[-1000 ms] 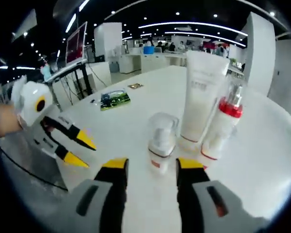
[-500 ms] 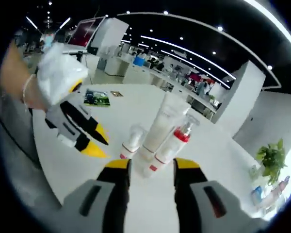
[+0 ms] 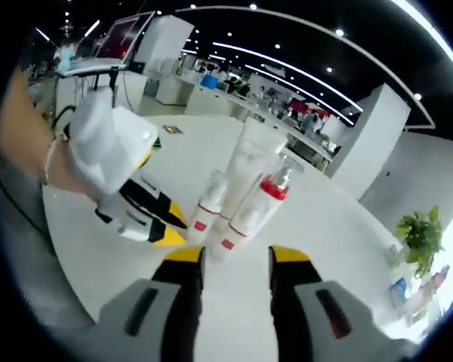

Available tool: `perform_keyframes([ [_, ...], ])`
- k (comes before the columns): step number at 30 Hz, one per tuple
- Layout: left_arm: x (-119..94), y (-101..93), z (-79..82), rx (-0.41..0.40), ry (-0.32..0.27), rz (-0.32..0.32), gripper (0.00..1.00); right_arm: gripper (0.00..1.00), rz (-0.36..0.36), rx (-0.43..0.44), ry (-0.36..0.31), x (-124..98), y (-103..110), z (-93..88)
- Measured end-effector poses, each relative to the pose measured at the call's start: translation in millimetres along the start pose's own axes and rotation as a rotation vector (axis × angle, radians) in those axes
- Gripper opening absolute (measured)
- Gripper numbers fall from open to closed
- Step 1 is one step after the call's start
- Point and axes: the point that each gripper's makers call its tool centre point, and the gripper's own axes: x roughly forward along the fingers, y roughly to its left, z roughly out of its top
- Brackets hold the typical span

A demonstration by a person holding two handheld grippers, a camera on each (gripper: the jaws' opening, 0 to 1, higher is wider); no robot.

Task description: Arrange the skincare products in the storage area until every visible bottle or jar stands upright without overlapping.

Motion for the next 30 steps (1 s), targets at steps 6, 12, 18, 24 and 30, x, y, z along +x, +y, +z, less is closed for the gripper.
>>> perform_keyframes([
  [6, 5, 4.9, 1.9, 0.078, -0.001, 0.004, 0.16, 0.34, 0.011, 0.004, 0.018, 3, 0, -3.8],
  [12, 6, 8.9, 8.5, 0.063, -0.023, -0.008, 0.24, 0.34, 0.020, -0.005, 0.028, 5, 2, -6.1],
  [18, 12, 9.6, 11.4, 0.128, -0.031, -0.018, 0.22, 0.34, 0.025, -0.008, 0.043, 5, 4, -8.8],
  [24, 15, 8.8, 11.7, 0.167, -0.030, -0.063, 0.21, 0.34, 0.031, -0.014, 0.055, 5, 5, -10.6],
  [30, 16, 6.6, 13.0, 0.218, -0.040, -0.113, 0.21, 0.34, 0.042, -0.024, 0.061, 5, 9, -11.3],
])
